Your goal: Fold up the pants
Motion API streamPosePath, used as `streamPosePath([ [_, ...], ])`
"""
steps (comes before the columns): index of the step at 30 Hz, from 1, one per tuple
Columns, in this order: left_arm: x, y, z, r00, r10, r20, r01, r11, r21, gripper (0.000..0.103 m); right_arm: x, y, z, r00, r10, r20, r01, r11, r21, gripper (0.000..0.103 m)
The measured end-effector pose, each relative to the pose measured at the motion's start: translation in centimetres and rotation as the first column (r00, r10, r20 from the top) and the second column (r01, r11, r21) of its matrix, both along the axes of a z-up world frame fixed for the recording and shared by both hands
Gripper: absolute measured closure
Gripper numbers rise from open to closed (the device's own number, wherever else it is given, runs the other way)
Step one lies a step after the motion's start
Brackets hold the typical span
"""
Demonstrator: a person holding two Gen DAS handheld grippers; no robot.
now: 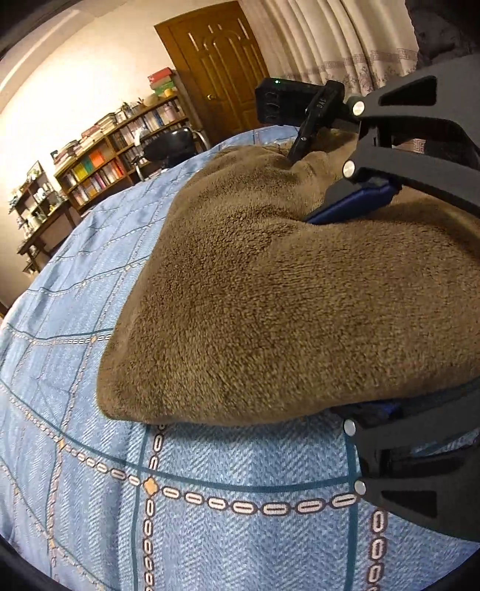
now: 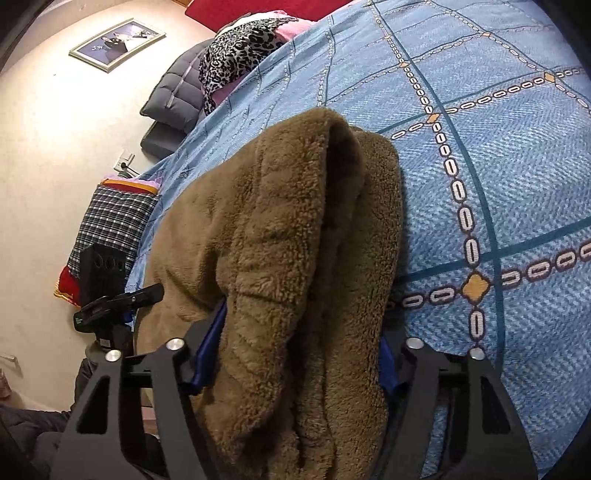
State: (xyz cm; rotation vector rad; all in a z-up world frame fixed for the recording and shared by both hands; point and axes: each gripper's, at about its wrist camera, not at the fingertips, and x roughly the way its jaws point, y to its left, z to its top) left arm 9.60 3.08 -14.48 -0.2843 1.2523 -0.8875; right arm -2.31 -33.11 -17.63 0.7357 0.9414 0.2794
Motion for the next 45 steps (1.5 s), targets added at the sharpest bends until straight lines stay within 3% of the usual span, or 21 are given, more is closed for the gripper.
streamPosePath([
  [10, -1.2, -1.4, 2.7, 0.992, 0.011, 0.128, -0.023, 0.996, 0.089, 0.04, -0.5, 0.3, 2.4, 0.998, -0.019, 0.052, 0.021, 0.999, -0.044, 0.048],
  [18, -0.1, -3.8, 4.6, 0.98, 0.011, 0.199, -0.03, 0.995, 0.092, 0.042, 0.2, -1.1, 4.7, 0.992, -0.055, 0.111, 0.063, 0.995, -0.071, 0.048],
  [33, 9.2, -12.5, 9.1, 0.951, 0.0, 0.308, -0.024, 0.997, 0.074, 0.042, 7.8, -7.7, 9.5, 0.967, -0.139, 0.212, 0.171, 0.975, -0.143, 0.048],
  [45, 17.5, -19.1, 7.7, 0.953, -0.011, 0.303, -0.017, 0.996, 0.09, 0.042, 16.4, -13.3, 8.6, 0.962, -0.194, 0.19, 0.229, 0.957, -0.181, 0.048],
])
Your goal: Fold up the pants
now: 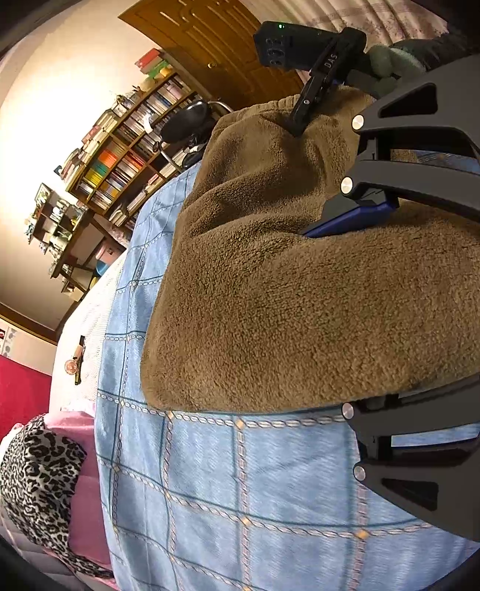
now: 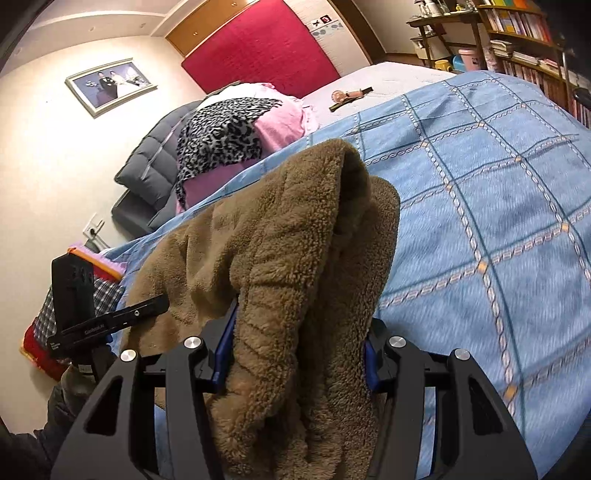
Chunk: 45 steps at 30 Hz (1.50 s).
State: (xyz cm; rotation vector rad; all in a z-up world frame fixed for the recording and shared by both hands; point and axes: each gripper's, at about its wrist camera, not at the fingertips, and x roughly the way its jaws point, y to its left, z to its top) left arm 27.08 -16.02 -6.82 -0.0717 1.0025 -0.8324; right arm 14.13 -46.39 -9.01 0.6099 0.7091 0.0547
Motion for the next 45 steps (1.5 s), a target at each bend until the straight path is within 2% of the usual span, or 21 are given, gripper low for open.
streamPosePath([
  [13, 5.1, -6.2, -2.7, 0.999, -0.008, 0.046, 0.007, 1.0, 0.029, 0.042, 5.8, -5.1, -3.2, 0.999, -0.05, -0.02, 0.049, 0.997, -0.068, 0.048],
  [28, 6.0, -8.3, -6.5, 0.998, -0.03, 0.064, 0.024, 0.995, 0.097, 0.04, 7.7, -6.6, -7.7, 0.994, -0.064, -0.093, 0.059, 0.996, -0.064, 0.048],
  [33, 5.8, -8.5, -7.0, 0.996, -0.035, 0.085, 0.024, 0.992, 0.12, 0.039, 7.8, -6.7, -7.9, 0.992, -0.075, -0.1, 0.069, 0.996, -0.06, 0.046],
  [37, 5.6, -8.6, -7.1, 0.994, -0.029, 0.109, 0.012, 0.989, 0.149, 0.033, 7.4, -6.3, -7.3, 0.989, -0.101, -0.107, 0.092, 0.992, -0.088, 0.043],
  [40, 5.4, -8.6, -6.8, 0.99, -0.02, 0.137, -0.004, 0.984, 0.178, 0.028, 6.9, -5.4, -6.4, 0.987, -0.124, -0.105, 0.109, 0.984, -0.142, 0.04],
  [45, 4.3, -8.7, -6.2, 0.981, -0.014, 0.192, -0.03, 0.974, 0.222, 0.027, 5.7, -4.5, -5.1, 0.979, -0.188, -0.079, 0.165, 0.958, -0.234, 0.04],
])
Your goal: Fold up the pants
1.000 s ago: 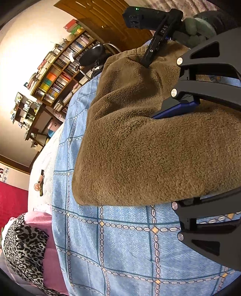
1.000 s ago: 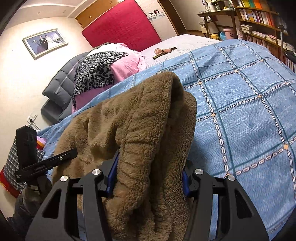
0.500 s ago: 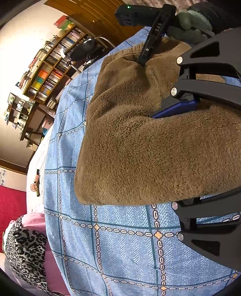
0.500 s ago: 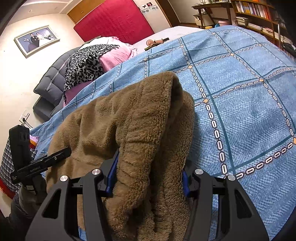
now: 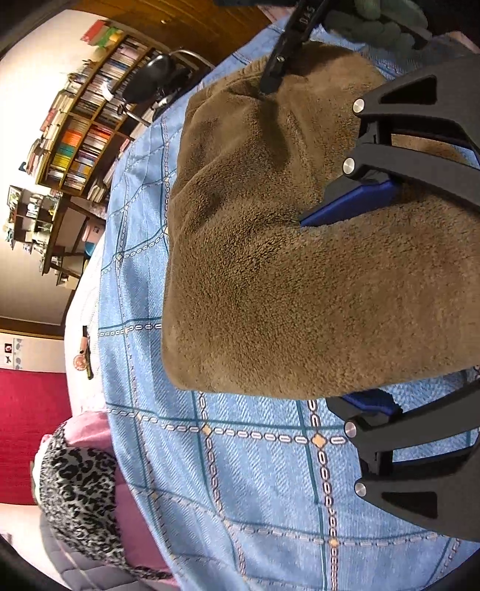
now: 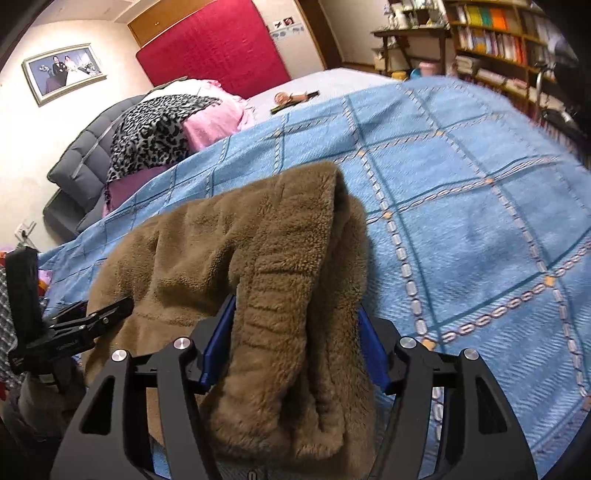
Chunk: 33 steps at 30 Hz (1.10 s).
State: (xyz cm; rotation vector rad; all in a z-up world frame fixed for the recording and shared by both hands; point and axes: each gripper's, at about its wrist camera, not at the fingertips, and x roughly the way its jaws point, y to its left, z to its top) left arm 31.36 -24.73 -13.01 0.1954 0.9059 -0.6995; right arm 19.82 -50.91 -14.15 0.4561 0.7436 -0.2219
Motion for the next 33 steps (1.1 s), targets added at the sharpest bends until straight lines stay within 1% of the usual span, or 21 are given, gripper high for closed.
streamPosePath([
  [2, -0.6, 0.0, 0.4, 0.999, 0.008, 0.033, -0.009, 1.0, 0.025, 0.026, -0.8, 0.3, 1.0, 0.999, -0.038, 0.013, 0.039, 0.996, -0.075, 0.04],
  [4, -1.1, 0.0, 0.7, 0.998, 0.017, 0.062, -0.02, 0.999, 0.047, 0.026, -1.7, 0.9, 2.0, 0.998, -0.055, 0.038, 0.059, 0.991, -0.123, 0.04],
  [8, -2.4, -0.3, 1.3, 0.991, 0.024, 0.13, -0.036, 0.995, 0.09, 0.025, -2.8, 3.3, 2.6, 0.999, 0.008, 0.038, -0.001, 0.981, -0.193, 0.04],
  [9, -2.7, -0.3, 1.4, 0.989, 0.024, 0.143, -0.038, 0.995, 0.095, 0.025, -3.0, 3.8, 2.3, 0.999, 0.026, 0.025, -0.02, 0.977, -0.211, 0.04],
  [11, -3.2, -0.3, 1.7, 0.987, 0.016, 0.161, -0.032, 0.995, 0.099, 0.022, -3.2, 4.3, 1.6, 1.0, 0.021, -0.003, -0.021, 0.97, -0.242, 0.04],
  [13, -3.6, -0.5, 1.7, 0.985, 0.006, 0.175, -0.025, 0.994, 0.109, 0.022, -3.2, 3.9, 0.5, 0.999, -0.022, -0.048, 0.009, 0.965, -0.264, 0.04],
  [15, -3.7, -0.7, 1.6, 0.983, -0.005, 0.184, -0.018, 0.992, 0.123, 0.022, -3.1, 3.1, -0.3, 0.997, -0.049, -0.061, 0.032, 0.966, -0.257, 0.038],
  [18, -3.8, -0.7, 1.3, 0.983, -0.008, 0.183, -0.016, 0.991, 0.13, 0.022, -3.1, 2.3, -1.5, 0.993, -0.098, -0.06, 0.075, 0.949, -0.307, 0.029],
  [21, -4.1, -0.6, 1.2, 0.982, -0.004, 0.186, -0.021, 0.99, 0.136, 0.022, -2.6, 1.7, -3.0, 0.992, -0.104, -0.077, 0.079, 0.958, -0.274, 0.027],
  [26, -4.8, -0.2, 1.6, 0.982, 0.011, 0.19, -0.039, 0.989, 0.141, 0.022, -2.5, 1.5, -3.0, 0.99, -0.106, -0.09, 0.079, 0.962, -0.262, 0.026],
  [27, -5.0, 0.0, 1.7, 0.981, 0.014, 0.191, -0.042, 0.989, 0.142, 0.022, -2.6, 1.5, -2.9, 0.99, -0.105, -0.09, 0.08, 0.965, -0.249, 0.025],
  [29, -5.4, 0.1, 2.1, 0.981, 0.018, 0.194, -0.047, 0.988, 0.147, 0.017, -3.2, 1.8, -1.8, 0.993, -0.1, -0.066, 0.084, 0.974, -0.211, 0.025],
  [30, -5.7, 0.2, 2.2, 0.981, 0.016, 0.194, -0.045, 0.988, 0.15, 0.016, -3.6, 2.0, -1.3, 0.994, -0.098, -0.054, 0.085, 0.976, -0.203, 0.025],
  [31, -6.0, 0.3, 2.3, 0.981, 0.014, 0.195, -0.044, 0.987, 0.153, 0.013, -4.1, 2.5, -0.6, 0.995, -0.092, -0.036, 0.083, 0.976, -0.2, 0.023],
  [32, -6.4, 0.4, 2.5, 0.979, 0.014, 0.202, -0.047, 0.987, 0.156, 0.011, -4.6, 3.0, 0.0, 0.996, -0.086, -0.021, 0.08, 0.977, -0.2, 0.023],
  [33, -6.7, 0.5, 2.6, 0.979, 0.015, 0.204, -0.048, 0.986, 0.158, 0.011, -5.0, 3.4, 0.6, 0.997, -0.08, -0.009, 0.076, 0.977, -0.2, 0.021],
])
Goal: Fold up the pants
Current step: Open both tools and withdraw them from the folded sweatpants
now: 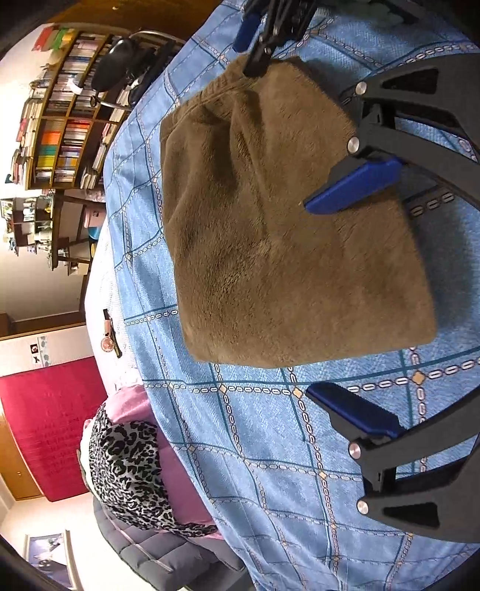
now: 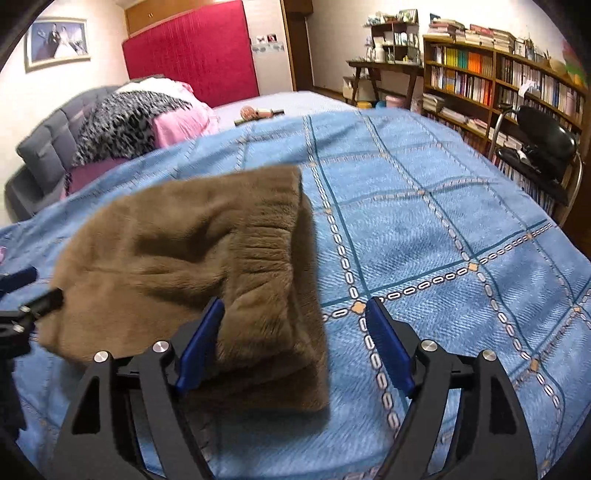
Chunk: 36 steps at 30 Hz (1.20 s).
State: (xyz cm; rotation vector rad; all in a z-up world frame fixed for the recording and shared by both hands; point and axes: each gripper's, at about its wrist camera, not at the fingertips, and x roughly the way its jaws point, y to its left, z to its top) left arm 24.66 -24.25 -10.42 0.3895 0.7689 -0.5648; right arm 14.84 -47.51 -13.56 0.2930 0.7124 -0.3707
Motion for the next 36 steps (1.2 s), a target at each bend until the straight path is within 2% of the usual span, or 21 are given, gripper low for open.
streamPosePath([
  [3, -0.9, -0.1, 0.5, 1.0, 0.005, -0.005, -0.005, 1.0, 0.001, 0.011, -1.4, 1.6, 2.1, 0.999, 0.024, 0.04, -0.023, 1.0, -0.017, 0.013],
  [11, -3.7, 0.1, 3.6, 0.999, 0.02, 0.041, -0.019, 0.999, -0.029, 0.011, -4.6, 4.4, 7.0, 0.991, 0.038, 0.127, -0.035, 0.999, -0.03, 0.003],
  [15, -5.1, 0.6, 5.3, 0.996, 0.049, 0.078, -0.045, 0.998, -0.05, 0.011, -5.9, 5.8, 8.6, 0.986, 0.057, 0.156, -0.052, 0.998, -0.034, 0.003],
  [22, -6.9, 2.0, 8.1, 0.976, 0.151, 0.154, -0.14, 0.987, -0.082, 0.011, -7.9, 7.9, 10.7, 0.979, 0.059, 0.195, -0.048, 0.997, -0.06, 0.003],
  [27, -7.7, 2.9, 8.6, 0.968, 0.205, 0.142, -0.191, 0.976, -0.105, 0.011, -8.8, 9.5, 11.5, 0.977, 0.081, 0.199, -0.06, 0.992, -0.107, 0.003],
  [36, -9.2, 3.7, 9.3, 0.968, 0.206, 0.146, -0.188, 0.974, -0.124, 0.011, -9.8, 10.9, 12.7, 0.973, 0.1, 0.207, -0.069, 0.986, -0.152, 0.003],
])
